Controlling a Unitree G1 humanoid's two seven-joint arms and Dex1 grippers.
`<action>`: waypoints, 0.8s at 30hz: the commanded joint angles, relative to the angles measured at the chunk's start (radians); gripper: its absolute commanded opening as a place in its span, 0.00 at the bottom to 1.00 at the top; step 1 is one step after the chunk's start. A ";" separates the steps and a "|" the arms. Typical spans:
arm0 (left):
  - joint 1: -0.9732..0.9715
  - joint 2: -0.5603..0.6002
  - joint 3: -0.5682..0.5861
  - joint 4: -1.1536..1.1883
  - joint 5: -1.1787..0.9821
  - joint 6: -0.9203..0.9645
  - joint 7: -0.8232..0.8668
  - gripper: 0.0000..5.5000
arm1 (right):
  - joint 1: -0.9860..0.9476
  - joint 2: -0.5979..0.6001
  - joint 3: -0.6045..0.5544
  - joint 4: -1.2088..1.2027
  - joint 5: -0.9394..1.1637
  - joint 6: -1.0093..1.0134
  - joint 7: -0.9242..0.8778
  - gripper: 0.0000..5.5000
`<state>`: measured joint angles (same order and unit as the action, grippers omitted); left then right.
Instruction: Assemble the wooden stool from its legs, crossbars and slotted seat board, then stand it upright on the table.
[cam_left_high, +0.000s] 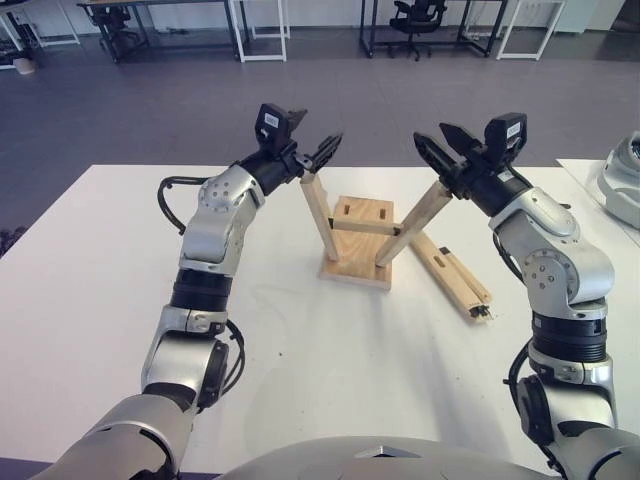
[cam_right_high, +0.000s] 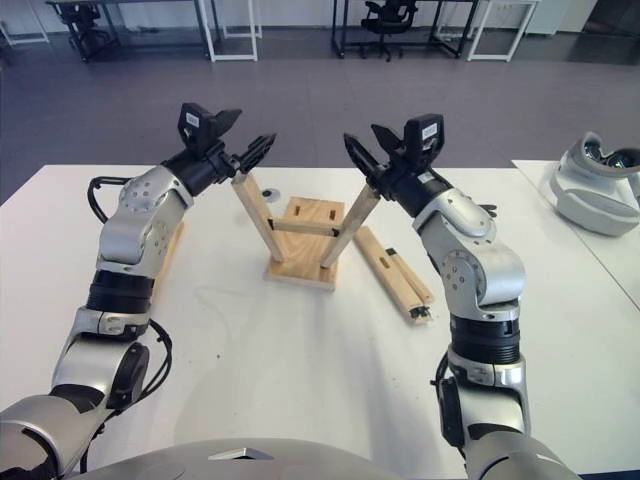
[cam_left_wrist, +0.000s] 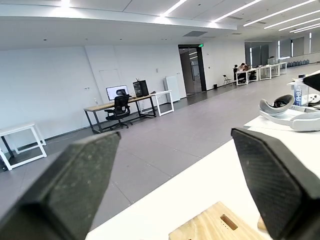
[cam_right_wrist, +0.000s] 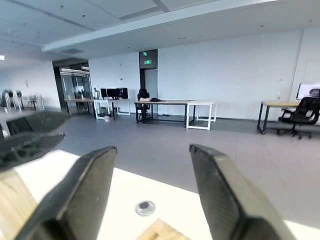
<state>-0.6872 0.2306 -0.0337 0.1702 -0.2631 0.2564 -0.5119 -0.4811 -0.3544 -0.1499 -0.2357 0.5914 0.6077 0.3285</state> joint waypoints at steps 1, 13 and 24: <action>0.037 -0.047 0.002 -0.112 -0.091 0.177 0.015 0.74 | -0.019 0.068 -0.050 0.033 0.039 0.020 -0.069 0.49; 0.348 -0.066 0.137 -0.444 -0.125 0.335 0.341 0.74 | 0.313 0.129 -0.065 -0.225 -0.127 -0.016 -0.301 0.49; 0.292 -0.179 -0.004 -0.542 -0.073 0.361 0.417 0.74 | 0.249 0.108 0.094 -0.271 -0.252 0.013 -0.288 0.49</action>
<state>-0.3451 0.0767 0.0137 -0.3363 -0.3331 0.5915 -0.0896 -0.1860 -0.2497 -0.1293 -0.4659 0.3411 0.5959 0.0101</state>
